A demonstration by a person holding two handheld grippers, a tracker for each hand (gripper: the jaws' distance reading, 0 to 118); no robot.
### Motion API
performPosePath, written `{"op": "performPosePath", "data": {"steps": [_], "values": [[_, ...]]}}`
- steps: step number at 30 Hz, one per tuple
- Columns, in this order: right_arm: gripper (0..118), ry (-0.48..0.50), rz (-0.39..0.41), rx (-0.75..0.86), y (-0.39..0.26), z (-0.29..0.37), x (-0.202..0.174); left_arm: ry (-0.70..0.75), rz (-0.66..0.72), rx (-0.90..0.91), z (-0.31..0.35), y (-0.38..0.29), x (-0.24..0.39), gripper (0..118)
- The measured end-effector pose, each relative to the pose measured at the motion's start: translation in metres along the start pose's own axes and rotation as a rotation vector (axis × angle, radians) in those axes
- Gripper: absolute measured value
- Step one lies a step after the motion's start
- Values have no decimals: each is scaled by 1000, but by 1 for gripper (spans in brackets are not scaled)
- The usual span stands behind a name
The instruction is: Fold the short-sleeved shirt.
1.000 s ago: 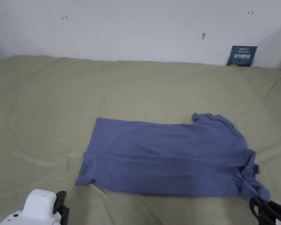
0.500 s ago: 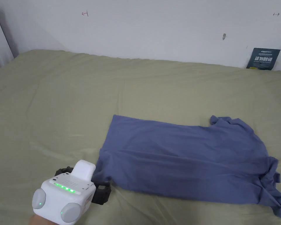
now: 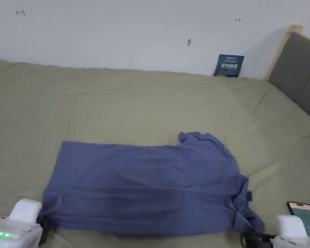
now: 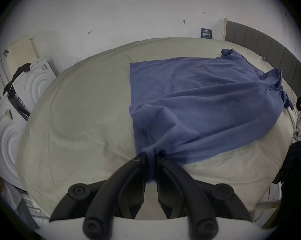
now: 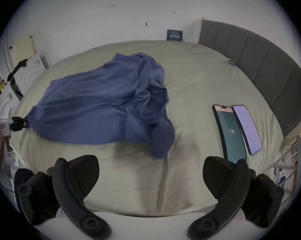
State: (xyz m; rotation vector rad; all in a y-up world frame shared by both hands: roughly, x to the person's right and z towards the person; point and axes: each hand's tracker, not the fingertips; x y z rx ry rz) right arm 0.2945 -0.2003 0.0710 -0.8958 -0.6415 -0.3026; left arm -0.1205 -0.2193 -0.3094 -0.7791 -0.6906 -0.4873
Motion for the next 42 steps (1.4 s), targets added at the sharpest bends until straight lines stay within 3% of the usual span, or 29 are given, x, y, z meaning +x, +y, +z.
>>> {"op": "performPosePath", "data": {"steps": [4,5,6,7,8,10,12,21,25,36,37,38,40,42], "values": [[117,-26,60,-57,13,-40,-1,-32,35,-18,0,1,-4,5],[112,4,62,-101,16,-50,1,-31,35,-23,-2,1,-5,4],[82,50,35,-124,19,-55,3,-30,37,-29,-2,1,-6,2],[7,28,37,-118,24,-59,4,-33,41,-36,-1,3,-7,1],[8,9,45,-106,27,-54,3,-43,52,-44,2,5,-9,0],[8,97,53,-64,41,-36,4,-42,46,-45,6,9,-10,0],[7,72,88,-18,52,-18,3,-49,36,-33,20,15,-12,0],[7,140,57,8,76,59,18,-50,11,46,93,38,-16,0],[7,131,94,-11,54,75,21,-59,23,38,120,19,-17,0],[8,159,8,-96,-40,37,22,-99,138,-44,95,-61,-2,0],[15,156,-2,-68,-44,37,23,-94,147,-37,95,-61,-1,7],[37,138,-14,-30,-45,40,26,-81,171,-16,99,-61,-1,27],[111,127,-29,-10,-46,52,28,-60,223,42,114,-62,-4,90],[116,150,-34,94,-48,78,24,-40,236,128,138,-64,-3,96]]}}
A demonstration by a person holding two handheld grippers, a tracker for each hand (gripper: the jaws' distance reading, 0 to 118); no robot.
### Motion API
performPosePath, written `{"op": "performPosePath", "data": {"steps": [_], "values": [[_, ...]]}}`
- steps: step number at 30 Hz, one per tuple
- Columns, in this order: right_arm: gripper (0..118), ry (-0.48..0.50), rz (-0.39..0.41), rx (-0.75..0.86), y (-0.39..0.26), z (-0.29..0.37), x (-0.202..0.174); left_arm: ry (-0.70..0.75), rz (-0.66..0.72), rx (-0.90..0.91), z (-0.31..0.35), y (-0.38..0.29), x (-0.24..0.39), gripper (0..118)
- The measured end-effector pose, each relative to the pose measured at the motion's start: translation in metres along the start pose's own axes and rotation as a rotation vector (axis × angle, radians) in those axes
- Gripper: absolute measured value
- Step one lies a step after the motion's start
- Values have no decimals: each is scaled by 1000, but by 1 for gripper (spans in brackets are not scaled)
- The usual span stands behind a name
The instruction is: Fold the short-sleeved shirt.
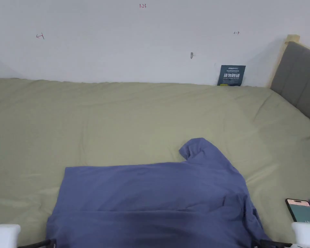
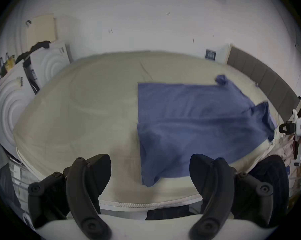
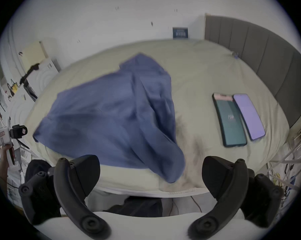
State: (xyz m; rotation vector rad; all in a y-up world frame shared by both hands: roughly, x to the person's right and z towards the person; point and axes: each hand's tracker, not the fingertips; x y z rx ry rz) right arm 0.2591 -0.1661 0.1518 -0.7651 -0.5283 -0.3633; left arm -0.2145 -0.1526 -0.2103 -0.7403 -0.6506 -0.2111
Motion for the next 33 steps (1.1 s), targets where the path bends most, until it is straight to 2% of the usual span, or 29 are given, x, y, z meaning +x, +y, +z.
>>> {"op": "performPosePath", "data": {"steps": [5,6,7,8,9,10,11,13,17,24,25,26,27,28,32,33], "values": [[115,-41,26,279,-3,50,-38,10,31,212,48,-9,24,97],[108,-48,31,305,-4,54,-45,39,36,226,50,-10,29,95],[78,-36,34,338,-5,57,-53,66,43,246,50,-12,34,81],[34,-34,23,358,-4,58,-62,63,50,237,47,-12,36,53],[0,-45,24,341,-2,55,-69,53,59,240,45,-11,37,14],[0,-69,32,315,3,48,-75,33,70,221,36,-7,36,0],[0,-61,53,322,5,43,-82,41,66,197,24,-2,37,0],[0,20,43,271,11,31,-85,27,36,170,4,11,34,0],[0,10,60,260,26,16,-90,44,-28,129,-50,62,26,0],[0,15,41,224,53,-15,-81,49,-128,-83,-194,148,-2,0],[0,12,33,220,57,-20,-79,50,-135,-125,-216,157,-5,7],[0,7,28,213,60,-24,-77,72,-146,-134,-234,164,-6,40],[0,3,25,208,63,-28,-76,91,-162,-145,-249,170,-8,88],[0,-1,22,202,68,-35,-71,90,-160,-155,-263,173,-8,118],[0,-18,40,176,86,-56,-64,90,-127,-200,-298,182,-7,110],[0,-24,58,167,92,-62,-62,90,-129,-204,-303,180,-7,96]]}}
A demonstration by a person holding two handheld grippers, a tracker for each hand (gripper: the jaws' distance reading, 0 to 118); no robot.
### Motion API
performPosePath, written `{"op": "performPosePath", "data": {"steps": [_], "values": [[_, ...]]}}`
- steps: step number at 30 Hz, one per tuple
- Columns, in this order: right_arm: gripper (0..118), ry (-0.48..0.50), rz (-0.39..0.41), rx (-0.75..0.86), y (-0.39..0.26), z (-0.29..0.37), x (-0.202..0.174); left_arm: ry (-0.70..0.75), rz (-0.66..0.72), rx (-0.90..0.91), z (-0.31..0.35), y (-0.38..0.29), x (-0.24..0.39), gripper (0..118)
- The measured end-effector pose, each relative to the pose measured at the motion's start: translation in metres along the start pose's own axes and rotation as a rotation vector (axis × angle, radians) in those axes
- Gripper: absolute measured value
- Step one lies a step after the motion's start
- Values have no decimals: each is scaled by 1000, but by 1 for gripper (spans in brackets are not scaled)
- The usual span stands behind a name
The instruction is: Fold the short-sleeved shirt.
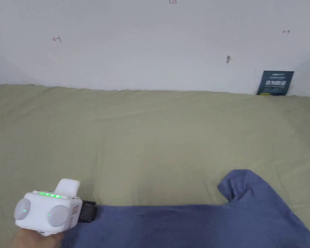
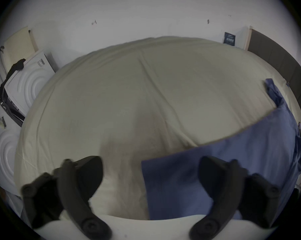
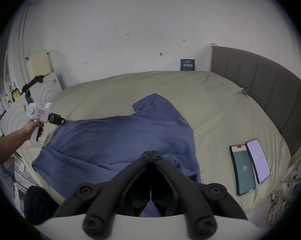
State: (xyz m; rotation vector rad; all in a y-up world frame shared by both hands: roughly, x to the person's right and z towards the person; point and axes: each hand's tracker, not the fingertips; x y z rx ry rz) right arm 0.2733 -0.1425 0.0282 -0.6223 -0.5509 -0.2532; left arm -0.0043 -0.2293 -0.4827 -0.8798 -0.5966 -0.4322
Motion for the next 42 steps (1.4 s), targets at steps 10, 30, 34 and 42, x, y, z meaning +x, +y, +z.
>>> {"op": "performPosePath", "data": {"steps": [10,30,34,42], "values": [[33,-53,70,-245,100,-165,69,-80,-71,80,42,-9,23,0],[2,-107,235,-271,124,-225,31,-123,-29,181,107,2,8,0],[2,-46,279,-155,144,-151,27,-125,-45,222,146,-11,5,0],[2,12,320,-11,99,22,11,-136,-47,287,265,-88,1,0]]}}
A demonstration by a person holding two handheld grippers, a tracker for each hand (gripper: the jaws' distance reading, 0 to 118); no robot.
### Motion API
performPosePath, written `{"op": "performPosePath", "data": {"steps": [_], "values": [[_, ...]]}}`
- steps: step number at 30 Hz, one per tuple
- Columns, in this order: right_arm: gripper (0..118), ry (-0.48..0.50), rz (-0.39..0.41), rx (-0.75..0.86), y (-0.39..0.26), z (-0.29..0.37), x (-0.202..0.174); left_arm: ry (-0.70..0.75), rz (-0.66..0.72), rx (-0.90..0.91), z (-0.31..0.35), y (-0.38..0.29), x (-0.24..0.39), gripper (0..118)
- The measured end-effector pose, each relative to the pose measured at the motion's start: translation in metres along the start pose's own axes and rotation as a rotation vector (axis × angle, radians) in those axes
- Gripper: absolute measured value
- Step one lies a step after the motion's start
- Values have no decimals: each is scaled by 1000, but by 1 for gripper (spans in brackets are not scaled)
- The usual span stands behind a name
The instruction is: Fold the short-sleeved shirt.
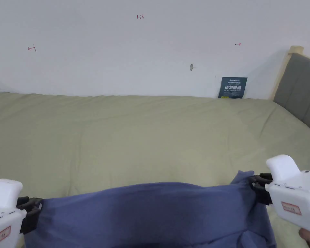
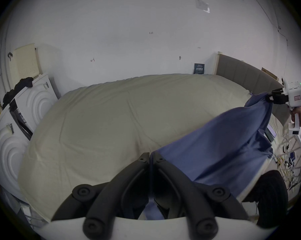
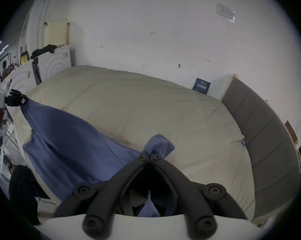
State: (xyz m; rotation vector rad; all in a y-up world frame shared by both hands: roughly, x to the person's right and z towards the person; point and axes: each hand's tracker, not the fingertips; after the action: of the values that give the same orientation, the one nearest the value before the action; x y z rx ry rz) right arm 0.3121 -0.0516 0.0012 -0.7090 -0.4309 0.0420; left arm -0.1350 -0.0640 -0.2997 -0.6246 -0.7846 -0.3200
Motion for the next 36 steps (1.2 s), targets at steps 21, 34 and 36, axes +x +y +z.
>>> {"op": "performPosePath", "data": {"steps": [21,34,36], "values": [[114,-38,-350,-104,-180,43,-37,10,196,-77,31,-145,19,103],[3,13,-408,208,-179,145,-119,37,280,127,115,-162,62,0],[3,11,-412,203,-174,148,-122,-24,354,65,103,-162,38,0]]}}
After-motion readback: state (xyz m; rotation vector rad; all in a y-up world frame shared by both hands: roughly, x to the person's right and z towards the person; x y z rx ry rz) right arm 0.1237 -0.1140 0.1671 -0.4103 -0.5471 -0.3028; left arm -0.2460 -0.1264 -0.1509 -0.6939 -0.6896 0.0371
